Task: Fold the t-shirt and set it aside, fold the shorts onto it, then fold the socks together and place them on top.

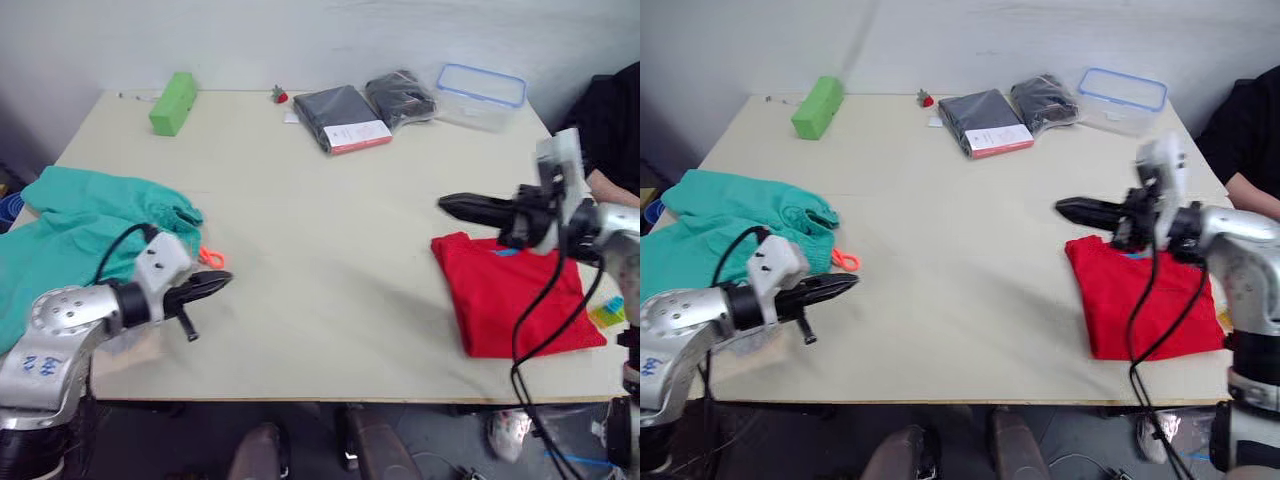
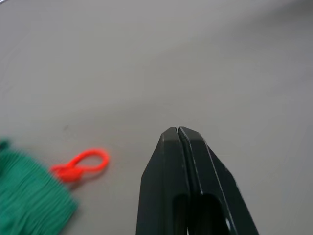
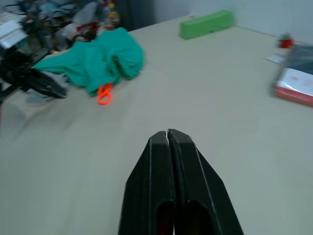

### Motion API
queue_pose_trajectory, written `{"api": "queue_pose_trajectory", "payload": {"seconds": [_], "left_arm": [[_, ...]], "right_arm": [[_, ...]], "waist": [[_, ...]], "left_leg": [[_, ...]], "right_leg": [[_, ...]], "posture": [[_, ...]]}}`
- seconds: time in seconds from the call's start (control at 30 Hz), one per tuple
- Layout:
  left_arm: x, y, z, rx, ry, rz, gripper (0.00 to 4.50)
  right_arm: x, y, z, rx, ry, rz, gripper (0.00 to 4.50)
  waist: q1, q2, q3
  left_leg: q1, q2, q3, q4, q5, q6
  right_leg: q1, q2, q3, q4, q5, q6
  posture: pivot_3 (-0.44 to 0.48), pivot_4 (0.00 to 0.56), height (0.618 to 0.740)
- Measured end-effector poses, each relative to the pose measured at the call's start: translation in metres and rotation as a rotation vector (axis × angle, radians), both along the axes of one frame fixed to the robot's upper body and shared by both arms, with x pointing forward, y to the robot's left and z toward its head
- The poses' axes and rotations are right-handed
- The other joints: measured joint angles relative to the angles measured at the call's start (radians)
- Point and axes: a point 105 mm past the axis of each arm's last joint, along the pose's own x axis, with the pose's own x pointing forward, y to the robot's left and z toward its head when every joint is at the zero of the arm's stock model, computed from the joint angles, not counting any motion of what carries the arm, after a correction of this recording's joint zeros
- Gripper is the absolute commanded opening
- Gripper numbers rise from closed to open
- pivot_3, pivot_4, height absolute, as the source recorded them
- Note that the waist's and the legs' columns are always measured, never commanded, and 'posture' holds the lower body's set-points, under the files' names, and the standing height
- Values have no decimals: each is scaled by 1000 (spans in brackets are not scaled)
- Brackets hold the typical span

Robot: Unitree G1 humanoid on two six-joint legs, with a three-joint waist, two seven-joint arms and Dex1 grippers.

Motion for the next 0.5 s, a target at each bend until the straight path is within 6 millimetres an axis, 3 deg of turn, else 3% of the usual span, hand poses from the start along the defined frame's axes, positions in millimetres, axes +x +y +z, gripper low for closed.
{"api": "queue_pose_trajectory", "payload": {"seconds": [0.1,0.17,0.33,0.4,0.5], "left_arm": [[-4,43,-10,102,-2,185,1508],[-3,59,-15,160,-7,245,2191],[16,64,-6,298,-81,222,3778],[29,60,1,312,-116,208,4402],[45,50,2,334,-122,156,4484]], "right_arm": [[-17,27,-3,-21,-15,137,1953],[-25,37,-3,-21,-26,189,2714],[-39,53,-1,-44,-68,289,4459],[-41,54,-3,-52,-72,302,4500],[-46,55,-9,-73,-83,320,4500]], "waist": [[15,0,0],[24,-1,0],[36,-1,-1],[36,-1,-1],[36,-1,-1]], "left_leg": [[-2,0,0,-2,-1,0],[-3,0,-1,-2,-1,0],[-4,0,1,-5,-1,0],[-5,0,2,-6,-1,-1],[-7,0,1,-7,0,0]], "right_leg": [[-2,-2,-2,-3,-1,-1],[-2,-3,-3,-5,-1,-1],[-2,-10,-8,-7,-2,-5],[-3,-15,-14,-6,-3,-6],[-3,-16,-17,-7,-3,-8]], "posture": [[0,150,740],[0,150,740],[0,150,740],[0,150,740],[0,150,740]]}}
